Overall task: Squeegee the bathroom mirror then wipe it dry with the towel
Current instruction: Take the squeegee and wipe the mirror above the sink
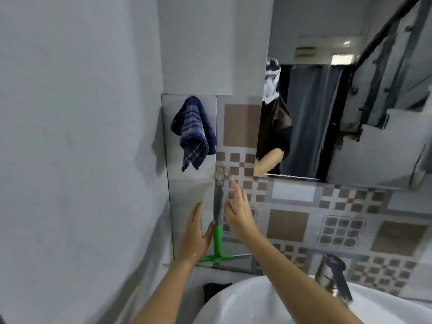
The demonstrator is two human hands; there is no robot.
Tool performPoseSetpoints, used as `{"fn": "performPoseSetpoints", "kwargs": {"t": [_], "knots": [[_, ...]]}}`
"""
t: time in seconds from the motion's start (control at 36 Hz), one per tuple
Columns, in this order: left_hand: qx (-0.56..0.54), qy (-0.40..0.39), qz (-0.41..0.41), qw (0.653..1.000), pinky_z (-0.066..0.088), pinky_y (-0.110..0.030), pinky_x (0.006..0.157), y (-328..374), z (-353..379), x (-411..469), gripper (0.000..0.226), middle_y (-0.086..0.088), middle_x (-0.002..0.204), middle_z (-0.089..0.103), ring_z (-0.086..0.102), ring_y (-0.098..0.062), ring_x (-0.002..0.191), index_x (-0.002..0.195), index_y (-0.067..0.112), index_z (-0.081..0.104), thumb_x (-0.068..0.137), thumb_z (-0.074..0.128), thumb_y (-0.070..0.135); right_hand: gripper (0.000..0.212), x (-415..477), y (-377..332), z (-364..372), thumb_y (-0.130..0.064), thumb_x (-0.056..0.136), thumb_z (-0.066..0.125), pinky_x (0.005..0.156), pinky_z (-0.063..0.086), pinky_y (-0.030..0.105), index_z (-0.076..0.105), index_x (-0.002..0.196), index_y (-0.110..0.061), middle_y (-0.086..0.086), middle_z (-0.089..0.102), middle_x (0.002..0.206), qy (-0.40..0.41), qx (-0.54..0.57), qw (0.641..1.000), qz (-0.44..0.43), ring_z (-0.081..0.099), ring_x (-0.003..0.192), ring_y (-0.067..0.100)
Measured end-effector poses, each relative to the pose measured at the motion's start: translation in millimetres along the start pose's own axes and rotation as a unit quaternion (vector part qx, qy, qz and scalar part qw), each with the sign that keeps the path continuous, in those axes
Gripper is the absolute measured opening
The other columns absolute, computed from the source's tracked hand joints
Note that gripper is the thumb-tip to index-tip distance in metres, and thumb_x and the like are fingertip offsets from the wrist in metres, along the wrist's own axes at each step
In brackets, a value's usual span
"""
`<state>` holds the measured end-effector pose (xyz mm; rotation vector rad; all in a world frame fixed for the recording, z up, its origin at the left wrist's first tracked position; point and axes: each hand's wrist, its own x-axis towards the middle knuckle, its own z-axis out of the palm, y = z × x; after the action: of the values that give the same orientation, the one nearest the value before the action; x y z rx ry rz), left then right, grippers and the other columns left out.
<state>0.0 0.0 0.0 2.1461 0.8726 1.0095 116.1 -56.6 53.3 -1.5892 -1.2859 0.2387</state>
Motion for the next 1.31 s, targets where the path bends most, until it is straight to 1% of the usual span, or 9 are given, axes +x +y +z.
{"fn": "performPoseSetpoints", "kwargs": {"t": [0.08,0.22,0.47,0.56,0.67,0.78,0.89,1.06,1.31], "knots": [[-0.031,-0.025,-0.031,0.999,0.032,-0.039,0.110,-24.6,15.4,-0.1,0.071,0.001,0.154,0.018,0.028,-0.016,0.137,0.146,0.027,0.013,0.087,0.044,0.052,0.055,4.4,14.4,21.2,-0.018,0.097,0.040,0.114,0.028,0.039,0.015,0.146,-0.024,0.002,0.023,0.149,0.011,0.021,0.999,0.041,0.030,0.135,0.016],[-0.112,-0.084,-0.088,0.986,0.037,-0.034,0.105,-57.2,40.1,-5.1,0.070,0.005,0.153,0.018,0.036,-0.012,0.131,0.146,0.031,0.009,0.092,0.053,0.034,0.061,3.6,36.9,51.5,-0.014,0.095,0.045,0.113,0.027,0.035,0.014,0.147,-0.026,0.000,0.027,0.150,0.028,0.041,0.995,0.082,0.026,0.138,0.015],[-0.266,-0.109,-0.095,0.953,0.044,-0.027,0.099,-59.1,59.6,-9.3,0.052,0.007,0.126,0.055,0.054,-0.007,0.116,0.138,0.033,0.031,0.094,0.050,0.014,0.069,3.9,43.6,62.6,-0.001,0.092,0.047,0.113,0.027,0.035,0.015,0.146,-0.030,-0.007,0.027,0.151,0.069,0.095,0.989,0.090,0.024,0.140,0.014],[-0.243,-0.110,-0.079,0.961,0.041,-0.027,0.102,-56.6,58.7,-13.5,0.052,0.007,0.132,0.053,0.052,-0.007,0.119,0.139,0.036,0.030,0.095,0.048,0.016,0.070,0.4,39.8,58.7,0.001,0.092,0.047,0.113,0.025,0.034,0.016,0.146,-0.030,-0.007,0.026,0.152,0.066,0.103,0.989,0.088,0.021,0.140,0.012],[-0.204,-0.095,-0.059,0.973,0.043,-0.031,0.102,-43.9,51.1,-19.2,0.059,0.014,0.130,0.051,0.050,-0.009,0.122,0.125,0.063,0.024,0.096,0.047,0.016,0.069,-7.0,35.2,53.5,-0.001,0.091,0.049,0.113,0.030,0.040,0.017,0.146,-0.029,-0.005,0.028,0.151,0.073,0.092,0.990,0.078,0.026,0.139,0.015],[-0.120,-0.104,-0.034,0.987,0.043,-0.042,0.102,-32.3,40.4,-17.0,0.067,0.003,0.138,0.049,0.049,-0.014,0.123,0.125,0.066,0.011,0.096,0.046,0.016,0.071,-14.3,27.4,35.3,-0.003,0.090,0.053,0.102,0.043,0.048,0.018,0.145,-0.031,0.007,0.039,0.143,0.105,0.129,0.983,0.077,0.044,0.127,0.022],[-0.039,-0.133,0.021,0.990,0.040,-0.041,0.105,-6.8,28.7,-15.6,0.059,0.002,0.147,0.038,0.042,-0.020,0.130,0.133,0.059,0.002,0.097,0.042,0.033,0.070,-22.6,18.1,-1.7,-0.008,0.088,0.058,0.088,0.055,0.042,0.021,0.143,-0.030,0.000,0.050,0.124,0.140,0.149,0.978,0.035,0.057,0.106,0.015],[0.032,-0.155,0.058,0.986,0.042,-0.041,0.103,37.6,15.9,-12.9,0.054,-0.004,0.143,0.042,0.047,-0.024,0.124,0.137,0.051,0.008,0.096,0.040,0.037,0.075,-29.7,1.7,-62.8,-0.003,0.083,0.064,0.076,0.056,0.019,0.024,0.141,-0.029,-0.011,0.050,0.115,0.180,0.166,0.970,-0.002,0.058,0.101,0.006],[0.135,-0.206,0.077,0.966,0.051,-0.044,0.089,110.5,9.3,-6.7,0.068,0.006,0.133,0.044,0.054,-0.016,0.101,0.132,0.057,0.007,0.095,0.046,0.016,0.051,-56.0,4.3,-186.5,-0.011,0.079,0.070,0.094,0.048,0.029,0.043,0.122,-0.017,-0.001,0.053,0.115,0.189,0.078,0.978,-0.030,0.053,0.104,0.011]]}}
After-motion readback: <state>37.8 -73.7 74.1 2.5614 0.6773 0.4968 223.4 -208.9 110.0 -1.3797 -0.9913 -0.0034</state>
